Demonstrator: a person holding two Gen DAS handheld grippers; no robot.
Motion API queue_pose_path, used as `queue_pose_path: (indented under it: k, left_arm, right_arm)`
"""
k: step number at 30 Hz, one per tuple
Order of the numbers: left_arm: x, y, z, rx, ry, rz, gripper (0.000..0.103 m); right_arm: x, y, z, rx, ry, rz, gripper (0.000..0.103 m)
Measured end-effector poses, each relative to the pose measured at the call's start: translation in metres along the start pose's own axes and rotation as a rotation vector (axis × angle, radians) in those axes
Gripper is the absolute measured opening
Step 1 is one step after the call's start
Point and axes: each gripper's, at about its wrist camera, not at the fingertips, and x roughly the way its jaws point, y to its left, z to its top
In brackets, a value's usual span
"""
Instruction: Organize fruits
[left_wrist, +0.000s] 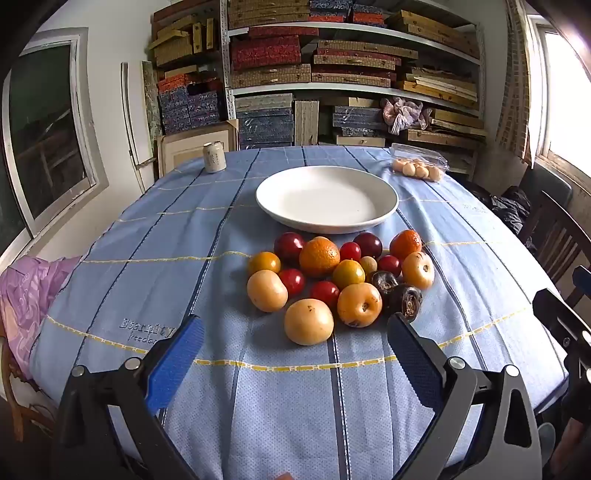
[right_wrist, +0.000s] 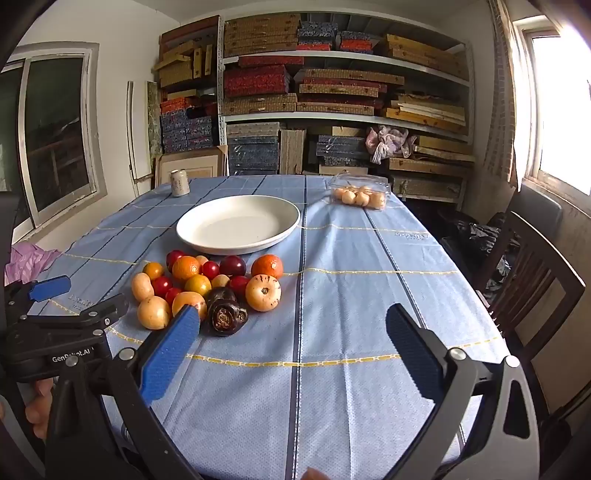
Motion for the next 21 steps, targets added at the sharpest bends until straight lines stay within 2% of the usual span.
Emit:
queue_pose_path:
  k: [21]
  left_arm:
    - [0.0000, -0.0002, 0.0000, 0.001, -0.003, 0.005, 0.099]
  right_arm:
    - [0.0016, 0.0016, -0.0013, -0.002, 0.008, 0.000, 0.099]
